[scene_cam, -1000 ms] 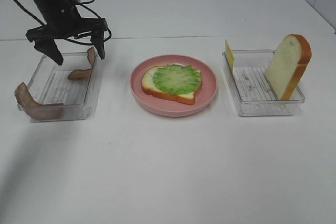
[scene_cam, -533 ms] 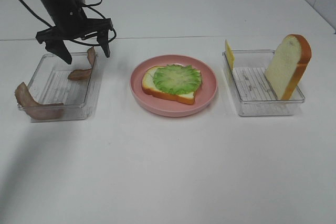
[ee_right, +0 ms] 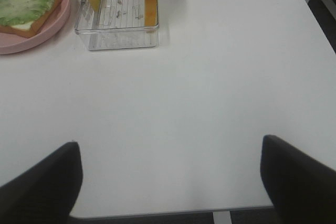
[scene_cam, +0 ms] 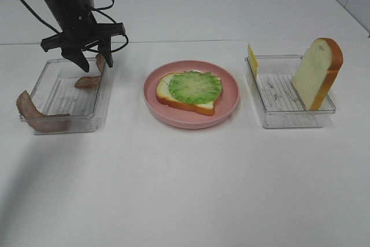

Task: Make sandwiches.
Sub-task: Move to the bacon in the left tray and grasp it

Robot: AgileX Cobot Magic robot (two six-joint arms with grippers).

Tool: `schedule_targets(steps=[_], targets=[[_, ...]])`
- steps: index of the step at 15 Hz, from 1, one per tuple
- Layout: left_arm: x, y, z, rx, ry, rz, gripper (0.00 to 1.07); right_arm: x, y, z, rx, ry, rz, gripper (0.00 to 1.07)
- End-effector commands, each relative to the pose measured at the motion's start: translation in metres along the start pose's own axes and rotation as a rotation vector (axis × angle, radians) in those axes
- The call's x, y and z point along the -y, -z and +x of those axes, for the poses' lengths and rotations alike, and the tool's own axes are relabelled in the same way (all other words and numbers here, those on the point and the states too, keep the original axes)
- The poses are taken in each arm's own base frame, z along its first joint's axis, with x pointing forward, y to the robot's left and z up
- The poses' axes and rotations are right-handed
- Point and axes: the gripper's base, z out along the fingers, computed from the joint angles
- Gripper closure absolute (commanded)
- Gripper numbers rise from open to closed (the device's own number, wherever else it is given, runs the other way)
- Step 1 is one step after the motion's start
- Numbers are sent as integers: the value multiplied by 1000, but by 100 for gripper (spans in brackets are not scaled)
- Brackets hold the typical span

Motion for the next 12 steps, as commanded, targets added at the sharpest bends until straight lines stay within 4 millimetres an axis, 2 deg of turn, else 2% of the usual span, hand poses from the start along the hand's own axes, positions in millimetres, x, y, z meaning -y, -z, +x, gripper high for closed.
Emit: schedule_targets(steps=[1,5,10,12], targets=[[-1,1,4,-42,8,-13,90,0,3,2,30,0,1,18],[-1,1,4,-42,8,-13,106,0,3,2,30,0,1,18],[0,2,4,-49,21,-15,107,0,3,2,30,0,1,18],[0,9,4,-36,23,-12,107,0,3,2,30,0,1,18]])
